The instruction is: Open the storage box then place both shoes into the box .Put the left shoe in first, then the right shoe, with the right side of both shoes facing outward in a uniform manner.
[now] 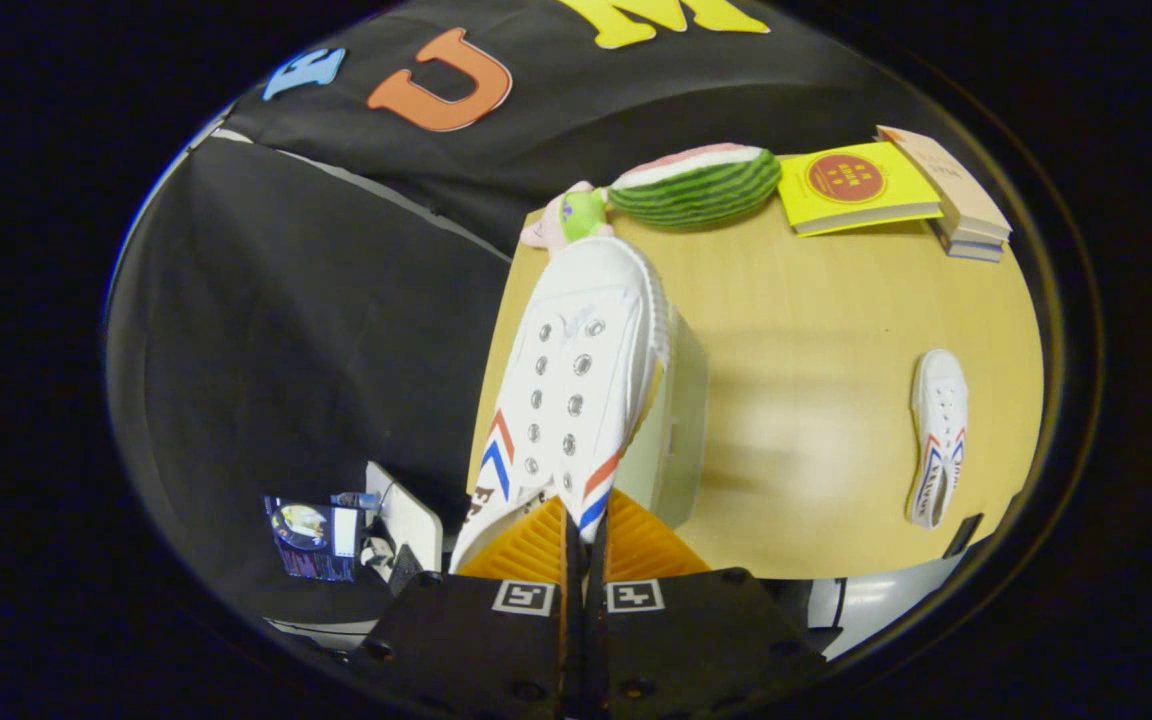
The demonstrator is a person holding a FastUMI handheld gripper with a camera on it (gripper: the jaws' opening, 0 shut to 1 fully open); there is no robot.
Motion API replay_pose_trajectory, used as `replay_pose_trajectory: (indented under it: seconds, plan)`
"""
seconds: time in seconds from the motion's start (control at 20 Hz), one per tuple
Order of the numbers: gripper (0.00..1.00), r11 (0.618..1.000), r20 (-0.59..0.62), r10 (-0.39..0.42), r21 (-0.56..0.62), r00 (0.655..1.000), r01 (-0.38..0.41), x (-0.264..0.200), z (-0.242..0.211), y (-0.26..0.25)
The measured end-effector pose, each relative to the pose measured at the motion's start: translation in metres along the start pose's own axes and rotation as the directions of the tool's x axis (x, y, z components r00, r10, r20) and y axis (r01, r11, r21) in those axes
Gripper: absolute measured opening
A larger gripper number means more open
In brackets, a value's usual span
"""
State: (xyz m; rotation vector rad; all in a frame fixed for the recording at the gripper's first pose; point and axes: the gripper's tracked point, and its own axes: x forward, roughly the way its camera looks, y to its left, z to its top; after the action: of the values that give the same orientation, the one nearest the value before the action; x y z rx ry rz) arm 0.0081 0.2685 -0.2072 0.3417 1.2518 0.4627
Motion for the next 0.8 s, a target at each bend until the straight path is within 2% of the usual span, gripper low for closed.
replay_pose_trajectory:
  seconds: [0.15,0.3,0.6,0.8]
  plan:
    - [0.05,1.000,-0.036,0.016,0.018,0.999,-0.015,0.040,-0.006,0.028]
    - [0.06,1.000,-0.057,-0.007,0.030,0.998,0.009,0.083,-0.012,0.037]
    - [0.06,0.994,-0.071,-0.096,0.043,0.993,0.099,0.149,-0.012,0.018]
    - [0.06,0.990,-0.097,-0.083,0.105,0.992,0.094,0.173,-0.020,0.016]
